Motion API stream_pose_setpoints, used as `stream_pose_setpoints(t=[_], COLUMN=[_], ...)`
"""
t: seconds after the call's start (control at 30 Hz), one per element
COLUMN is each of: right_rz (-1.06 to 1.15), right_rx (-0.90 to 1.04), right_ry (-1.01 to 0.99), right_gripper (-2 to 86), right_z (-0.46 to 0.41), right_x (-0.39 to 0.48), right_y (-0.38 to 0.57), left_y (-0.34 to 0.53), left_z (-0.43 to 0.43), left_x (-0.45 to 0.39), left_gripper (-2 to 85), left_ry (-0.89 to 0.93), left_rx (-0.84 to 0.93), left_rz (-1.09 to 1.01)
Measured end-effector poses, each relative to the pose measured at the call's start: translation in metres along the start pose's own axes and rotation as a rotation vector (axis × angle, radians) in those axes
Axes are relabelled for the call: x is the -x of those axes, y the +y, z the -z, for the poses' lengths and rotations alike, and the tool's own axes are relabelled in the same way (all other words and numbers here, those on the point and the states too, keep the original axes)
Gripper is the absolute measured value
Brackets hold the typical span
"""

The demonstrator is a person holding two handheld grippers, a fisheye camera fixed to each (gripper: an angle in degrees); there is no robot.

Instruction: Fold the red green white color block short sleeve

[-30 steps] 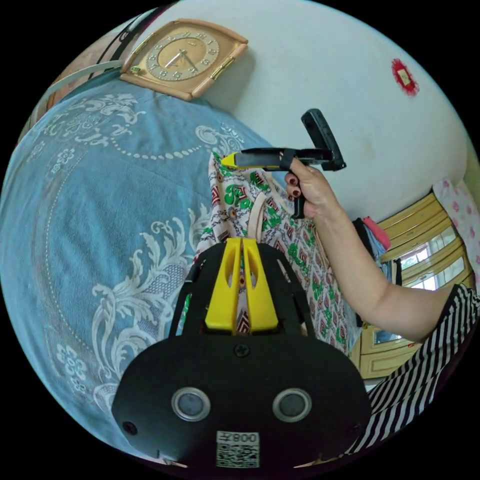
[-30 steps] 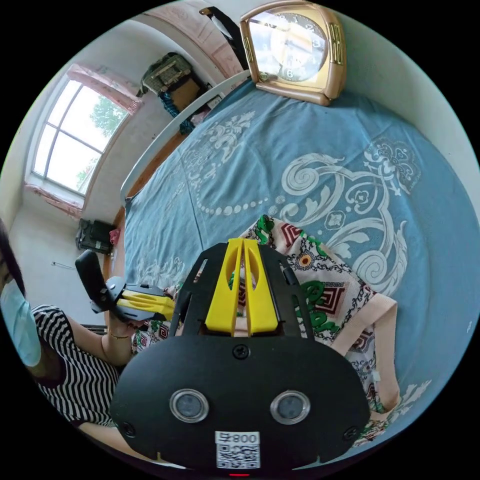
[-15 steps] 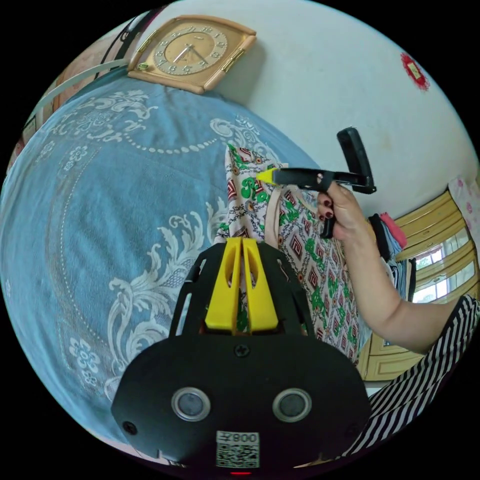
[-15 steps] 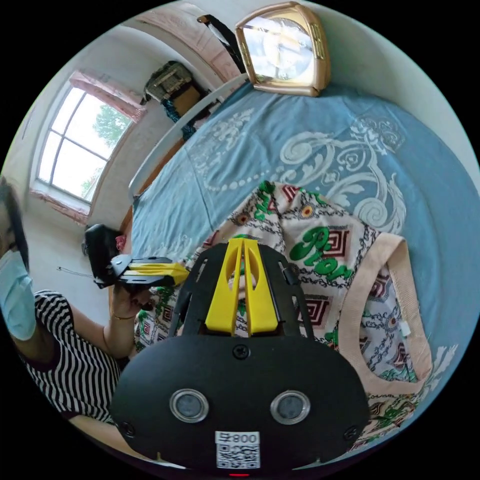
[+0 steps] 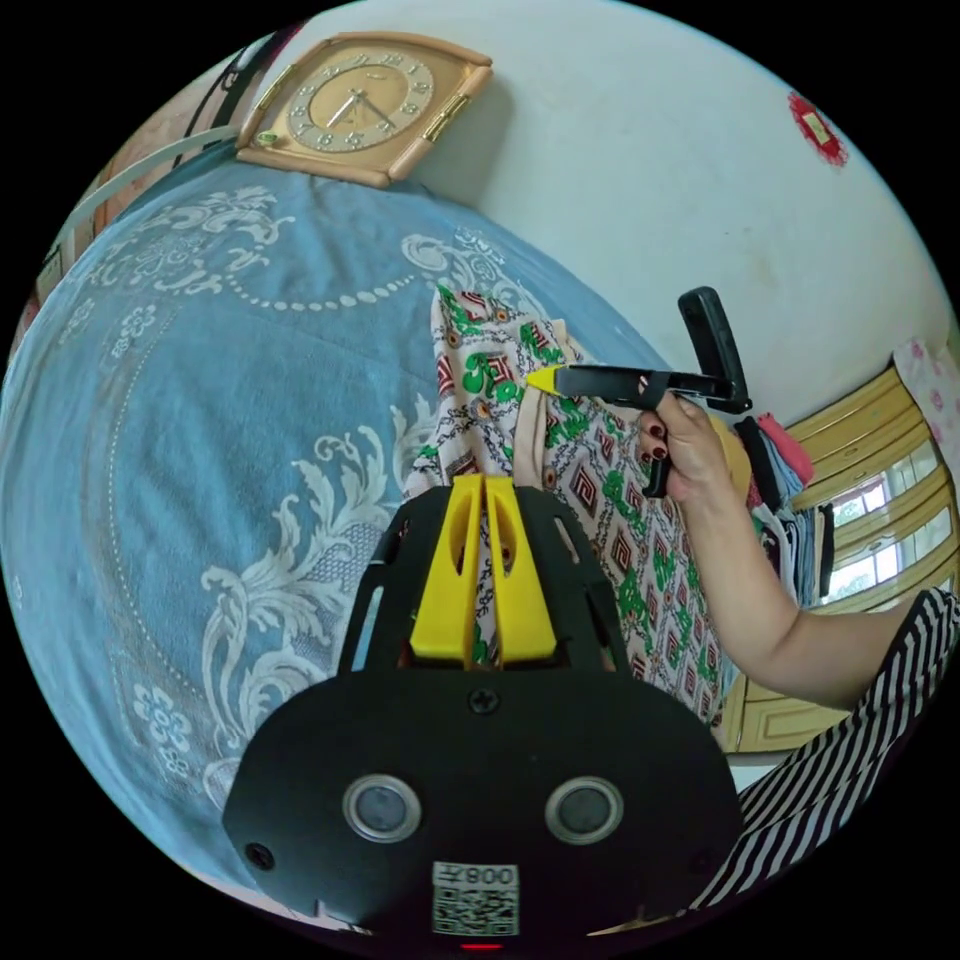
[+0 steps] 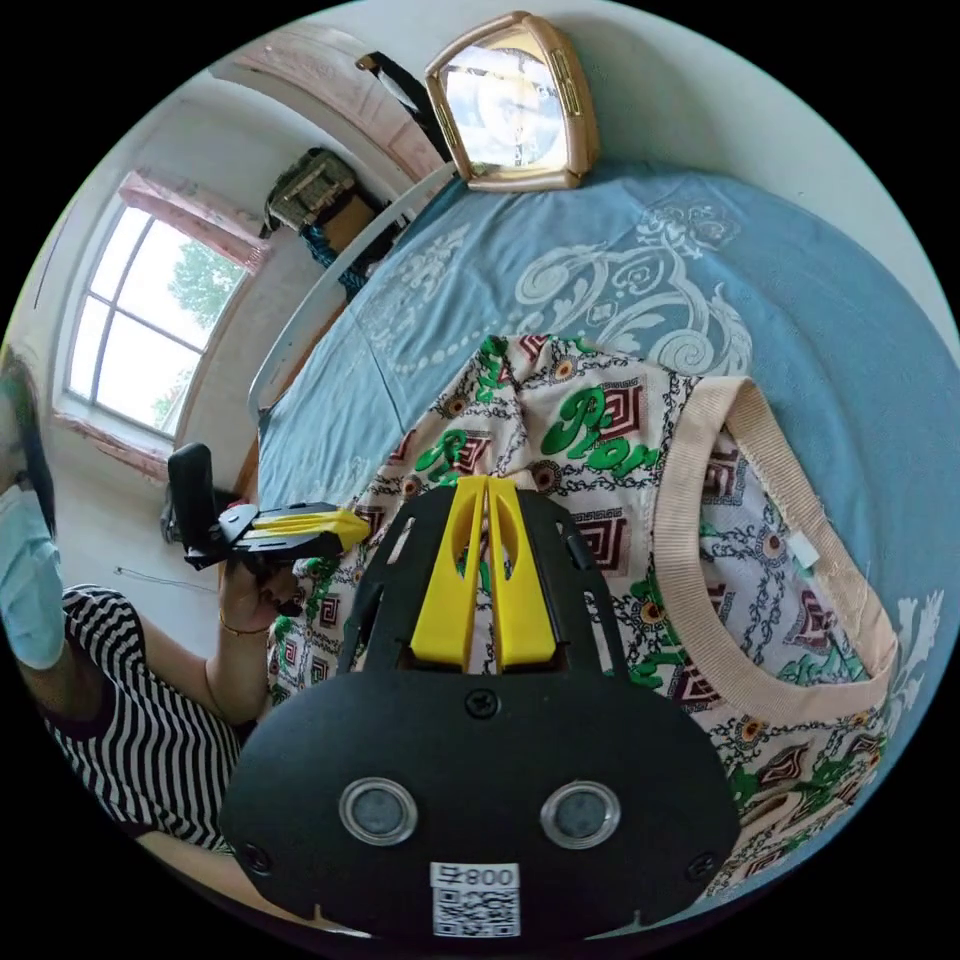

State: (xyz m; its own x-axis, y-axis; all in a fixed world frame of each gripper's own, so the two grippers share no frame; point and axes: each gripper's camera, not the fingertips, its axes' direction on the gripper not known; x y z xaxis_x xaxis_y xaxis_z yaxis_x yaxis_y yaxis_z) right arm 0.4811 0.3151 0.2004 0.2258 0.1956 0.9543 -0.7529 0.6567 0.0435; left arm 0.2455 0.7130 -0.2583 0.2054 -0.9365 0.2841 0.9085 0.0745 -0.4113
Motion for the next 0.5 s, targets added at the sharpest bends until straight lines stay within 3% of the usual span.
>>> stream_pose_setpoints(t=[0.2,0.5], right_rz=[-0.027,-0.469], right_rx=[-0.120,-0.024], right_ry=[-0.001,-0.064], right_gripper=[0.1,0.1], right_z=[0.042,0.086], right_x=[0.003,0.000], right_y=[0.113,0.402], left_y=[0.016,0.036], left_z=[0.040,0.076], left_x=[0.003,0.005], left_gripper=[0.4,0.7], left_ry=[-0.003,0.275], left_rx=[-0.106,-0.101], left_rz=[-0.012,-0.099])
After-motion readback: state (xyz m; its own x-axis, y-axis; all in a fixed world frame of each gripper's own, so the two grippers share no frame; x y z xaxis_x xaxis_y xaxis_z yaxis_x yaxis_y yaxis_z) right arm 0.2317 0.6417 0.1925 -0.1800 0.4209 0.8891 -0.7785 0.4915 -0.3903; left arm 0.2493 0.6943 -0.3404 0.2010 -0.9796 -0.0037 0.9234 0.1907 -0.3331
